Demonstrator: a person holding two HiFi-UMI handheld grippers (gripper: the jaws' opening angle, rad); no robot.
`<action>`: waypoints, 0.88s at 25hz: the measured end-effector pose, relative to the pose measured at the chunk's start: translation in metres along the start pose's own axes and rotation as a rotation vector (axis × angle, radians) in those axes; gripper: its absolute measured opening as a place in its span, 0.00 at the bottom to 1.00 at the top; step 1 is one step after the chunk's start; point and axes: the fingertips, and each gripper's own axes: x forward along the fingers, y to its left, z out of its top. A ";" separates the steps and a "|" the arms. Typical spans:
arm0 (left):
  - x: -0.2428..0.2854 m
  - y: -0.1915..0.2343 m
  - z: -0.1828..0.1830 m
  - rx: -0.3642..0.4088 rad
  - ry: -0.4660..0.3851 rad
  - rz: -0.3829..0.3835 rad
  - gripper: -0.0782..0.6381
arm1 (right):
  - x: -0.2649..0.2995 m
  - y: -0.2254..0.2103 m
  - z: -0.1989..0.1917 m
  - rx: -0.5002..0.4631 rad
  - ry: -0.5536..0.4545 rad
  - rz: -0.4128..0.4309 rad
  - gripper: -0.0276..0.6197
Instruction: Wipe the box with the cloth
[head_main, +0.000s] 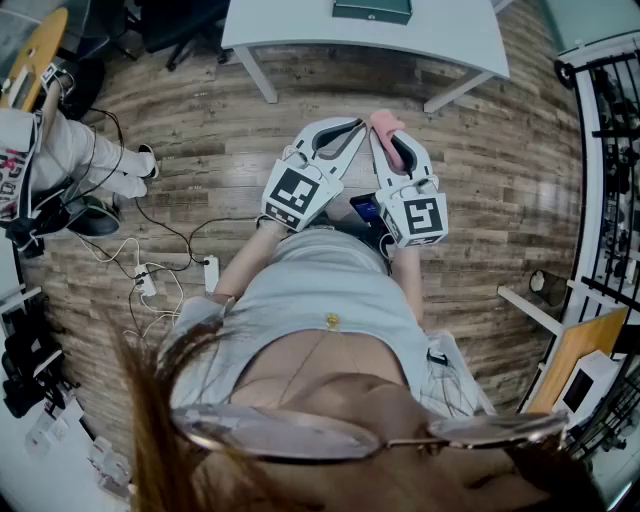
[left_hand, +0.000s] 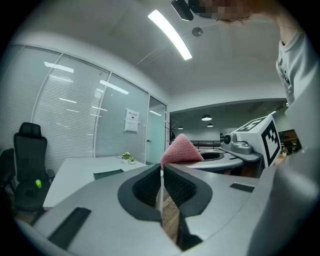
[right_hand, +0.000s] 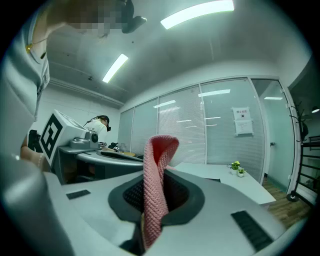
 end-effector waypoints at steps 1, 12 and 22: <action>0.000 0.001 0.000 -0.004 0.000 0.002 0.17 | 0.001 -0.001 0.000 0.003 -0.007 -0.009 0.10; 0.007 0.019 -0.007 -0.044 0.001 0.006 0.17 | 0.012 -0.015 -0.011 0.047 -0.009 -0.035 0.11; 0.059 0.058 0.003 0.001 0.017 0.017 0.17 | 0.066 -0.059 -0.003 0.053 -0.035 -0.011 0.11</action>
